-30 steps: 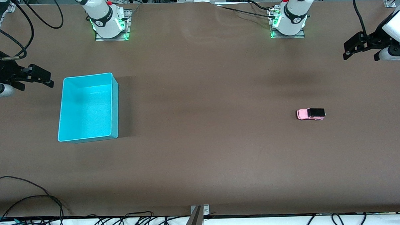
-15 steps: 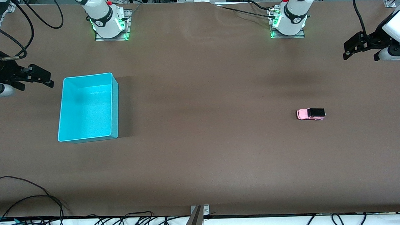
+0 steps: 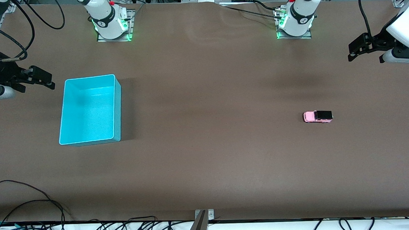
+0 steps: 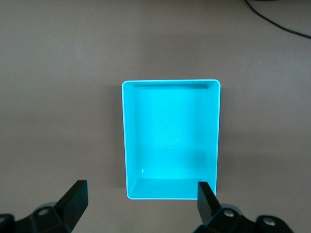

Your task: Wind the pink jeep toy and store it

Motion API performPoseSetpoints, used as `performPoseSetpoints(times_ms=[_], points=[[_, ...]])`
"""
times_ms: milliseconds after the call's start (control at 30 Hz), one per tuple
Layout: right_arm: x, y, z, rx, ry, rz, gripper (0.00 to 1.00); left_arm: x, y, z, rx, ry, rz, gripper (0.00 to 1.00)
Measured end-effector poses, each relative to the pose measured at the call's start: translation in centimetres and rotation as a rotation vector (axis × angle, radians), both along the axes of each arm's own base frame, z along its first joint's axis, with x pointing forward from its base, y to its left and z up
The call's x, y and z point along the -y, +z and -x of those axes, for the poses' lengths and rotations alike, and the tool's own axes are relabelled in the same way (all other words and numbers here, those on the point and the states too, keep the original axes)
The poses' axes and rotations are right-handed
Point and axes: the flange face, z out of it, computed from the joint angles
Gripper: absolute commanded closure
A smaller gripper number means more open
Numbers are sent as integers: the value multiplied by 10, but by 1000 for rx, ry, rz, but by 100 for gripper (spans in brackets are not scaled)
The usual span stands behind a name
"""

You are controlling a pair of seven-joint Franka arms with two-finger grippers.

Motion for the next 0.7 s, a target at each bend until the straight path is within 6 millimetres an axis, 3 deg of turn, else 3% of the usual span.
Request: performPoseSetpoints(times_ms=[700], points=[[0, 0, 0, 0, 0, 0, 0, 2, -10, -6, -20, -7, 1, 0]])
